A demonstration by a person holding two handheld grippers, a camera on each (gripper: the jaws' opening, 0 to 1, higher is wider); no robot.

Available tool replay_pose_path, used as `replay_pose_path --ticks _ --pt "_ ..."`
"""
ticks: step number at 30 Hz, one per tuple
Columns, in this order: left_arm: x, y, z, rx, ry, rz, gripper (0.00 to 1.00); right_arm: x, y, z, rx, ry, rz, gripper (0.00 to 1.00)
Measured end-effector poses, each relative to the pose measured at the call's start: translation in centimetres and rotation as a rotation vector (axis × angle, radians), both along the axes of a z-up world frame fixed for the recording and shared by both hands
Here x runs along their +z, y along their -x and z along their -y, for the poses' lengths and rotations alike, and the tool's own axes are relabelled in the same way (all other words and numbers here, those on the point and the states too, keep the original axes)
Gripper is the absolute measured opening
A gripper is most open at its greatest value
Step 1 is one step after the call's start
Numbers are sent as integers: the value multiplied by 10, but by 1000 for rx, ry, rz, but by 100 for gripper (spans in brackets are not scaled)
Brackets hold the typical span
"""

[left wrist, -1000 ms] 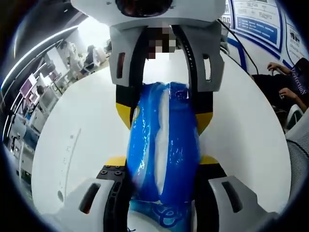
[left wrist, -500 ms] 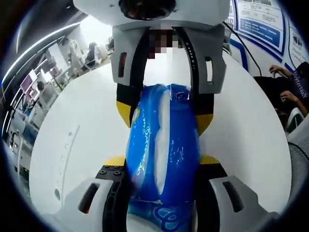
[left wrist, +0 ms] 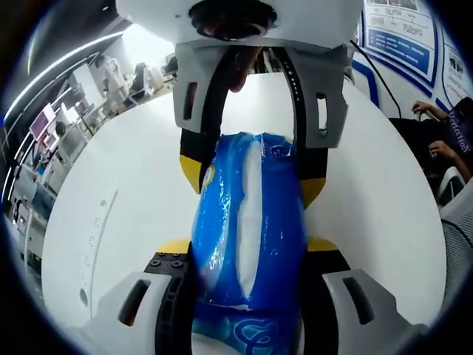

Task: Operate the shoe box by opening the lid, removing the specified soft item, and placing it in the target area until the item is outside and the box remains undamaged.

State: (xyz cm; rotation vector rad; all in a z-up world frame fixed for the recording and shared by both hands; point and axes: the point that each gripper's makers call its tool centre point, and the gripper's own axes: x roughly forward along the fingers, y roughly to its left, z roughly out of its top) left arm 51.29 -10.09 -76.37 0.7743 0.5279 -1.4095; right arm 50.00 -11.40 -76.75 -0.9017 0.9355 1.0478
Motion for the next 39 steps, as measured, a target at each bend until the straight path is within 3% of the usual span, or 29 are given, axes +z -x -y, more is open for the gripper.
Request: replay_pose_path --ticks 28,39 --pt "4 0 -9 8 -24 14 57 1 -1 6 -65 6 36 55" --pt "22 -3 -16 10 -15 33 60 13 -1 5 -91 -2 68 55"
